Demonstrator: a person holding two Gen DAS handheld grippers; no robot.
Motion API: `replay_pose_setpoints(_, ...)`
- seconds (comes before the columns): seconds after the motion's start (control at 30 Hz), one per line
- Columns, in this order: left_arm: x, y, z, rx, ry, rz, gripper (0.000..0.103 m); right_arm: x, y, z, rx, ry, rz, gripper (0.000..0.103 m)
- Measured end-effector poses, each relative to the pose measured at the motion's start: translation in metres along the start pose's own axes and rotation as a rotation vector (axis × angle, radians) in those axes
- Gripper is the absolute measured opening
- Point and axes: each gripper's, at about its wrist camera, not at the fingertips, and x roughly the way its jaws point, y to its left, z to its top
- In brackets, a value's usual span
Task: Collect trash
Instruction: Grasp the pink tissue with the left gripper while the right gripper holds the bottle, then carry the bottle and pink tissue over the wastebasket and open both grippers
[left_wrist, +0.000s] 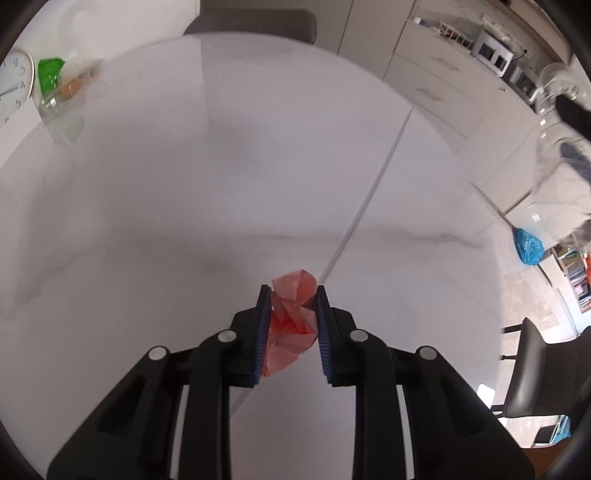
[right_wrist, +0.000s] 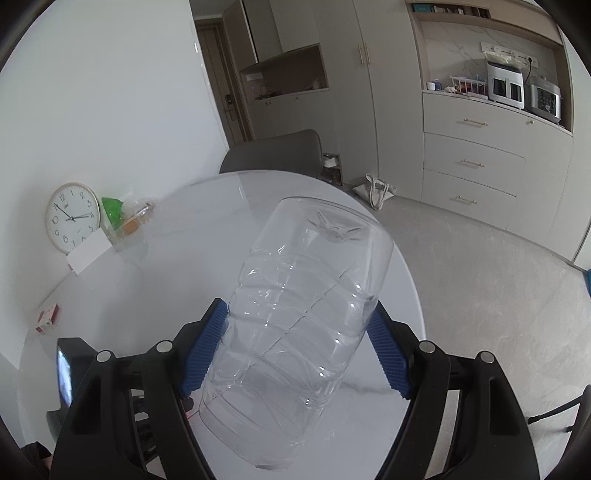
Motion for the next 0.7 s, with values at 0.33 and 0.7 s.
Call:
replay_pose_setpoints(0.33, -0.071, -0.146, -0.024, 0.196, -0.06, -0.244, 0.023, -0.122, -0.094, -0.052, -0.017, 0.001, -0.173, 0.077)
replay_pose_setpoints(0.7, -0.066, -0.282, -0.068, 0.402, 0.033, -0.343, 0.024, -0.17, -0.194, -0.185, 0.114, 0.279, -0.26, 0.077)
